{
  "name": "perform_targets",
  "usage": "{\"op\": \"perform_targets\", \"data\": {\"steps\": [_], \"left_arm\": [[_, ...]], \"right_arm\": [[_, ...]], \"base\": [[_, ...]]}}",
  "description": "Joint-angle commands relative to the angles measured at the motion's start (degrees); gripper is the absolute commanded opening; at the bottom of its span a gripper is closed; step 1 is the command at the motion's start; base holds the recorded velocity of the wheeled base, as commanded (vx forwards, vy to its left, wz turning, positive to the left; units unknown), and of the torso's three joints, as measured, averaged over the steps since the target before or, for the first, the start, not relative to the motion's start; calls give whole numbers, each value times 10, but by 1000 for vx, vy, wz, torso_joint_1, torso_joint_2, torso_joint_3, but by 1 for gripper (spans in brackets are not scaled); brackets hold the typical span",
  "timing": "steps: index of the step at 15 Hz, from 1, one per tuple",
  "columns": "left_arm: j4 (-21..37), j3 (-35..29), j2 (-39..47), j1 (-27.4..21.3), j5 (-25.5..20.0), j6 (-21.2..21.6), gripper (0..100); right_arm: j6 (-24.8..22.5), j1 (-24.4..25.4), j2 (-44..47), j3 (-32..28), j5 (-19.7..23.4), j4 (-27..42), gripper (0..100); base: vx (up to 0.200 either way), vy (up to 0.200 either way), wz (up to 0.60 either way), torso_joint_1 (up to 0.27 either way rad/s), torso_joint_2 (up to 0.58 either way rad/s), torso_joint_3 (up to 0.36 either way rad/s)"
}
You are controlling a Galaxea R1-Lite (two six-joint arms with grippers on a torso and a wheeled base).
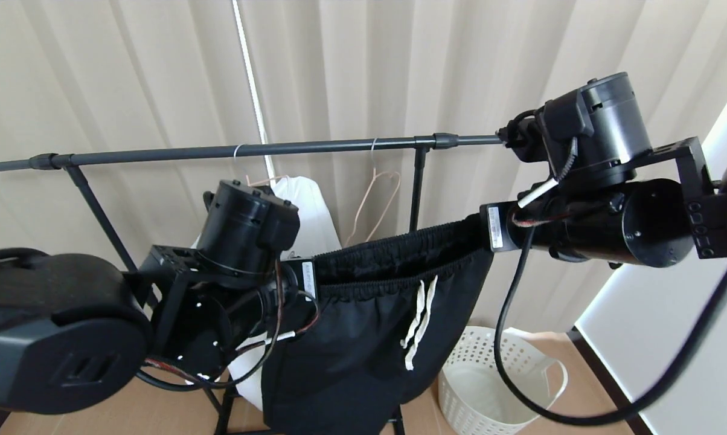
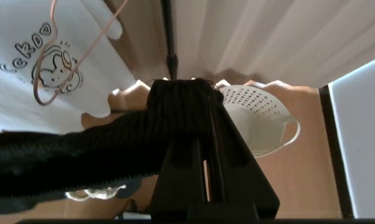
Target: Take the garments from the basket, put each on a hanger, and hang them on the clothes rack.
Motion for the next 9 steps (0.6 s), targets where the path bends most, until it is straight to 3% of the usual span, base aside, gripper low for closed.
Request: {"op": "perform_targets", "data": {"steps": [1,5,9], "left_arm": [[27,-46,-24,3,0,-2,0],[81,-49,-25,9,0,-14,0],[85,-4,-55,40,0,-17,0]], "right_arm": [[-1,18,-23,17,1,15,0],[-1,22,-19,17,-1,33,0],[-11,-23,-18,9,-1,31,0]], "base": [[0,0,0,0,0,0],[0,0,0,0,0,0],[0,0,0,0,0,0]]}}
